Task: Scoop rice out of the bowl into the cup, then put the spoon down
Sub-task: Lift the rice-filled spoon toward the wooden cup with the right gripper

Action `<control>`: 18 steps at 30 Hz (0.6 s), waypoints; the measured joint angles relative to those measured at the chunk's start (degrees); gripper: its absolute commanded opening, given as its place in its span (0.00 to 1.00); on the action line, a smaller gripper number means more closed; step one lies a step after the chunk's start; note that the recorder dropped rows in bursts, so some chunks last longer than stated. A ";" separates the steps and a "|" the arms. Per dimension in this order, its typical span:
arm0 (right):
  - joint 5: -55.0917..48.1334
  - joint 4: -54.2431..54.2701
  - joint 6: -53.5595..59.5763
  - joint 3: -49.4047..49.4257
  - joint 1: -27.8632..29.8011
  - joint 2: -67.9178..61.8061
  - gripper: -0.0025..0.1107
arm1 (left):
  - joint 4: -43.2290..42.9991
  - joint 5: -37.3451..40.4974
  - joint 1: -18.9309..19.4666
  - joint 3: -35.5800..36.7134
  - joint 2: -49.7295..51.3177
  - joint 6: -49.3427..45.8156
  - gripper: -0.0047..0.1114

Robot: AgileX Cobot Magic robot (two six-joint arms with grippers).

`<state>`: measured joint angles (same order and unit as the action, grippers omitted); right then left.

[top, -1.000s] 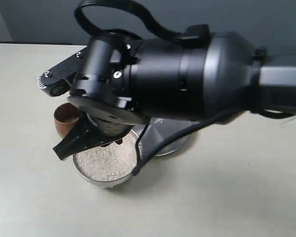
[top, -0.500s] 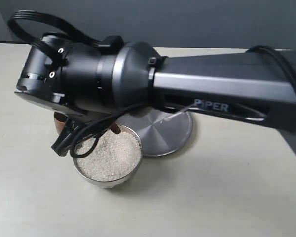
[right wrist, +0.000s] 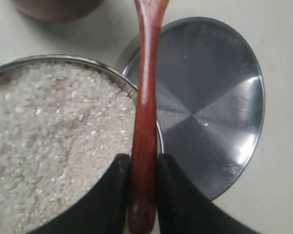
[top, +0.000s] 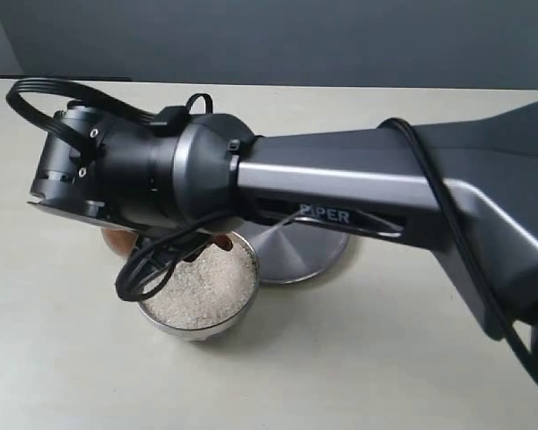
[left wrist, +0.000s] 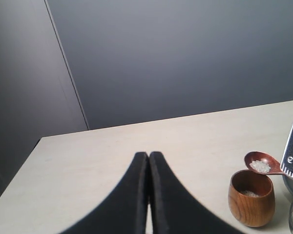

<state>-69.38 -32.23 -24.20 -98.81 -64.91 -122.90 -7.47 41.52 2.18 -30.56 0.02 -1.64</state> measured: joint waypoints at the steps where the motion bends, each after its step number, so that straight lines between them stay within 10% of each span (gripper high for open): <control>1: -0.12 0.00 0.12 0.00 0.00 -0.22 0.02 | 0.00 0.00 0.00 0.00 0.00 0.00 0.04; 18: -0.36 -5.45 1.07 0.00 -0.95 -1.04 0.02 | 0.00 0.00 0.00 0.00 0.00 0.00 0.04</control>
<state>-69.74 -37.68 -23.13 -98.81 -65.85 -123.94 -7.47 41.52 2.18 -30.56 0.02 -1.64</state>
